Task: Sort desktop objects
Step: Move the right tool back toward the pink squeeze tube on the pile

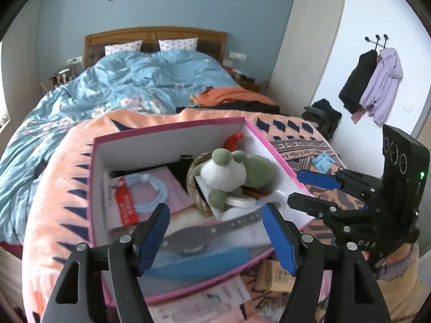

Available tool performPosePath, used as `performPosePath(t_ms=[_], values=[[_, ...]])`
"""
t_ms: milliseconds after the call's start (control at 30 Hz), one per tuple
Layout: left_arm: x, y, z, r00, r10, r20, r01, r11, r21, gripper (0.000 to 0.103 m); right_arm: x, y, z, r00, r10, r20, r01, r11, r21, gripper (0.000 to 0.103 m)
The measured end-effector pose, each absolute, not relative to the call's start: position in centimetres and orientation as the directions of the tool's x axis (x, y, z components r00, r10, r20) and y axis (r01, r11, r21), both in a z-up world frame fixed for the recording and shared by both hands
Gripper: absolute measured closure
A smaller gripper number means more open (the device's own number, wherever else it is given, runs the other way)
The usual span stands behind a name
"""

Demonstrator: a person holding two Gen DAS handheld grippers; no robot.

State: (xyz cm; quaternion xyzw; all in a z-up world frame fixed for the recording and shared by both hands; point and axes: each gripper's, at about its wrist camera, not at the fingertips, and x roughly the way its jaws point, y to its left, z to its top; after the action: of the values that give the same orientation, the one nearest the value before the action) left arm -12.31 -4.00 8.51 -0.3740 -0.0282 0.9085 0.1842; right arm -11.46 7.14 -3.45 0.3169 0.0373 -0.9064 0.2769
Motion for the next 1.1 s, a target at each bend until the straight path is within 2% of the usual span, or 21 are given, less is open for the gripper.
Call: performPosePath(t_ms=[233, 433, 800, 1100], values=[[-8.1, -6.7, 8.2, -0.689, 0.322, -0.649, -0.284, -0.944, -0.167, 0.028, -7.9, 7.0, -2.1, -0.615, -0.567, -0.547, 0.584, -0.794, 0.166, 0.048], [-5.1, -8.1, 6.0, -0.678, 0.303, -0.67, -0.255, -0.951, -0.173, 0.027, -4.9, 6.7, -1.5, -0.596, -0.607, -0.526, 0.619, -0.764, 0.18, 0.048], [-1.3, -9.3, 2.1, -0.643, 0.301, -0.704, -0.24, -0.952, -0.187, 0.027, -1.0, 7.0, -2.9, -0.553, -0.638, -0.536, 0.634, -0.74, 0.227, 0.046], [-0.3, -9.3, 0.4, -0.618, 0.319, -0.719, -0.242, -0.947, -0.212, 0.027, 0.8, 7.2, -6.2, -0.524, -0.621, -0.583, 0.588, -0.759, 0.279, 0.044]])
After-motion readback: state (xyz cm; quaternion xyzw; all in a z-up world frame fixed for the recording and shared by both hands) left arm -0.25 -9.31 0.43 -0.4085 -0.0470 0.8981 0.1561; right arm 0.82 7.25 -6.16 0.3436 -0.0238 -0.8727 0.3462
